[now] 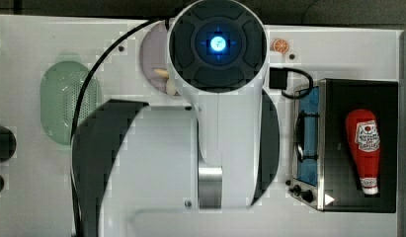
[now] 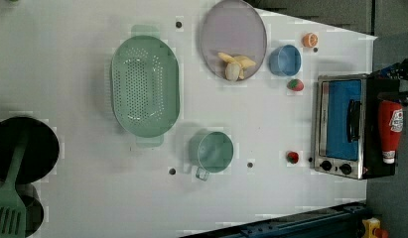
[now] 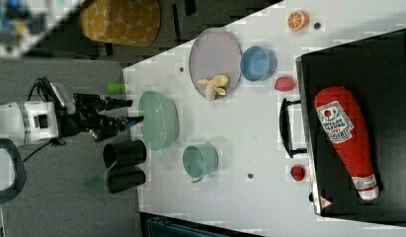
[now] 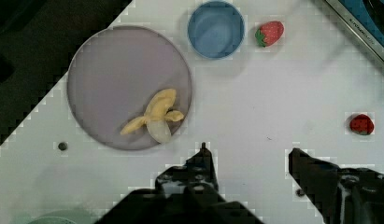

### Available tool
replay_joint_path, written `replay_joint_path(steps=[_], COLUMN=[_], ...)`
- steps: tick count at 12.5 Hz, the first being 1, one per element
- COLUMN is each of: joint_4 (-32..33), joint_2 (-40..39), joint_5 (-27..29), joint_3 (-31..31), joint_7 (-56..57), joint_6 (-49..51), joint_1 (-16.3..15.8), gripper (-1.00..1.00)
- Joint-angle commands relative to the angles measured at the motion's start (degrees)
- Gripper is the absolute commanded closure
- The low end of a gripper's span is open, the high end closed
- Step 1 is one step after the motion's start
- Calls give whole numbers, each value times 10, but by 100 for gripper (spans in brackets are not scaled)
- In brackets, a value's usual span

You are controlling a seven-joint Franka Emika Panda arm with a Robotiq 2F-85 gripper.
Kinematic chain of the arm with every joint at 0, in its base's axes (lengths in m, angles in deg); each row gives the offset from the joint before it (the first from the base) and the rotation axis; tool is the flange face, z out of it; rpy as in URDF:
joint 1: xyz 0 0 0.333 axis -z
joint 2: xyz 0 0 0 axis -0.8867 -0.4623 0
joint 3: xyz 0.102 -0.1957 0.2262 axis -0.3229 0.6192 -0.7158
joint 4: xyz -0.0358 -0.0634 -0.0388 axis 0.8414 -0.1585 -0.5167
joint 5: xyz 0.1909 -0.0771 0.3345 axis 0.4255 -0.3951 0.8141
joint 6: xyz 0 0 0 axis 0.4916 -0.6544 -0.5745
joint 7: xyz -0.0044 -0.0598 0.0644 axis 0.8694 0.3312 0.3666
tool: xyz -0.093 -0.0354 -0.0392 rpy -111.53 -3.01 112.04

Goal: Pick banana from plate and place on table.

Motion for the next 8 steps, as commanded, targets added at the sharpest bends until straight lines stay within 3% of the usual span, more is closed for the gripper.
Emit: replay_joint_path(steps=[1,3,8], joint_4=[87,89,89], joint_2=[172,172,110], joint_5=[6,6,6], joint_3=[13,13,-11], joint_7=[-58,-58,-59], joint_6=[86,86,13], joint_1=[7,7,-3], gripper=[-59,-99,-100])
